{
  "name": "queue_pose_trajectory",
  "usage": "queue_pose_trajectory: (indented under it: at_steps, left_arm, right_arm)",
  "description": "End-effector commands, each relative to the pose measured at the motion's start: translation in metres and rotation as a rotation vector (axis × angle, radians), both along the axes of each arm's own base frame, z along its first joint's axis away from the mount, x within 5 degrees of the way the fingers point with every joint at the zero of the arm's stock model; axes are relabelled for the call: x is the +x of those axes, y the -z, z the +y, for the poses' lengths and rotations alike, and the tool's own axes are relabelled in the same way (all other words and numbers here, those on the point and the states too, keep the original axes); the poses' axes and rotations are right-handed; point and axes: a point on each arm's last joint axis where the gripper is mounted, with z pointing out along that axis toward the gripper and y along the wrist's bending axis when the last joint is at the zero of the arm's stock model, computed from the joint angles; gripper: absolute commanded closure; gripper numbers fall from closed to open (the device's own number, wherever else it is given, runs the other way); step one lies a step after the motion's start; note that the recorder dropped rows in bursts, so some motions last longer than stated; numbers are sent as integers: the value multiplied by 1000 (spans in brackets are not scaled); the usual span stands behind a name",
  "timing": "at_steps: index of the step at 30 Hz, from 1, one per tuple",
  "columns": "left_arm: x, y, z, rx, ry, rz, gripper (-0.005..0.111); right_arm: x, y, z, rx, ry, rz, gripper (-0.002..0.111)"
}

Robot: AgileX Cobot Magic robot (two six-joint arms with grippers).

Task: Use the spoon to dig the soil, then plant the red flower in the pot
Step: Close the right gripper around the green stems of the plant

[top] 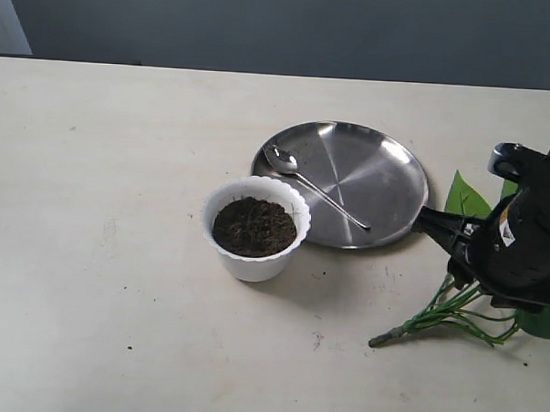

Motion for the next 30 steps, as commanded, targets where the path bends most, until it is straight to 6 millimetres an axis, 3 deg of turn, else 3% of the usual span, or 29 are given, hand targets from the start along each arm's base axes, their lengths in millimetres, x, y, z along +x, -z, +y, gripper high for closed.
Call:
queue_pose_trajectory:
  at_steps: [1,5,11,27,30]
  left_arm:
    - [0,-2,-1,-16,6,-12,106]
    - [0,-2,-1,-16,6,-12,106]
    - [0,-2,-1,-16,6,-12,106]
    - [0,-2,-1,-16,6,-12,106]
    - [0,-2,-1,-16,6,-12,106]
  right_arm:
    - [4,9,-5,-50,117,6,70]
    - [11,15,2,6,138,-41,70]
    - [16,18,-1,-47,130,-76,70]
    - [17,18,-3,-76,120,-78,70]
    - [17,18,-3,-71,121,-79,61]
